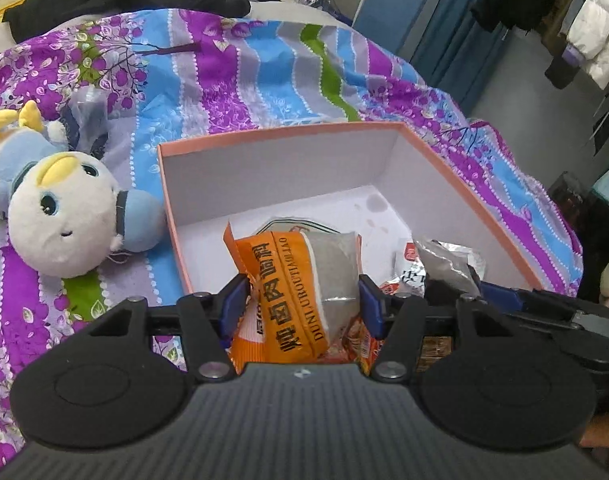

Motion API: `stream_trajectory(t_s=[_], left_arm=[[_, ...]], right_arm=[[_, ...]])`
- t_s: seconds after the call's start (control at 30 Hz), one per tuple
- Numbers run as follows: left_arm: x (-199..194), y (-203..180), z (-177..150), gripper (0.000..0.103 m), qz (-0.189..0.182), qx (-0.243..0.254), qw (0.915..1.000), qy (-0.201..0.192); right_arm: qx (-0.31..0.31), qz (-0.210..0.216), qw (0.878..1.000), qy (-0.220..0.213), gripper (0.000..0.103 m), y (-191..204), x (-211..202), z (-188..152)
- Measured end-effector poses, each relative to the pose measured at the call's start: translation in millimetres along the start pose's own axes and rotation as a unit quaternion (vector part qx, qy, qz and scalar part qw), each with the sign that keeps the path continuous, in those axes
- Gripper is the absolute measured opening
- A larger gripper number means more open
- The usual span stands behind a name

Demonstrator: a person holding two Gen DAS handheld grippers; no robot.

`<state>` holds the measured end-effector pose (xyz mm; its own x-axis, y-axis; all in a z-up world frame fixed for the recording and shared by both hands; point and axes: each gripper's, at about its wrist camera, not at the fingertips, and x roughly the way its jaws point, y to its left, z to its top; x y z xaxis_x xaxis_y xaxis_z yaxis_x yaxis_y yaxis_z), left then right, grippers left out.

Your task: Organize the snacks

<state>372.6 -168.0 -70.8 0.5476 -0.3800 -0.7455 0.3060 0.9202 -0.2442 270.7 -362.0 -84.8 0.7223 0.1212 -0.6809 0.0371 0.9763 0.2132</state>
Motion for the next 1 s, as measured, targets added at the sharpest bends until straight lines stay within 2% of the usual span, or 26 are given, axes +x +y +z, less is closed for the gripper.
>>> stream_trajectory(t_s=[0.17,0.27,0.3,0.63,1.0], left_arm=[[-1.4,1.4,-0.8,0.073,0.000,0.006,0.9999,-0.010],[-15.2,3.1,0.4,0.074,0.003,0.001,0.9998,-0.019],[-21.2,2.7,0.6,0.074,0.004,0.002,0.9998,-0.022],[-122.7,-14.8,-17.1,0.074,0.017,-0.012,0.9979,-0.062],[-241.4,-51.5,-48.9,0.074,0.024,0.010,0.9918,-0.125]], right_arm=[[-0.002,-0.014,1.000,0.013,0.048,-2.8,6.8,-2.1],[0.001,-0.014,1.000,0.006,0.062,-0.9,-2.9,-3.7],[-0.001,-0.012,1.000,0.001,0.064,1.3,-8.2,-3.5],[-0.007,0.013,0.999,-0.051,0.064,30.5,-82.5,2.2],[-0.026,0.029,0.993,-0.110,0.064,51.9,-178.5,-5.5]])
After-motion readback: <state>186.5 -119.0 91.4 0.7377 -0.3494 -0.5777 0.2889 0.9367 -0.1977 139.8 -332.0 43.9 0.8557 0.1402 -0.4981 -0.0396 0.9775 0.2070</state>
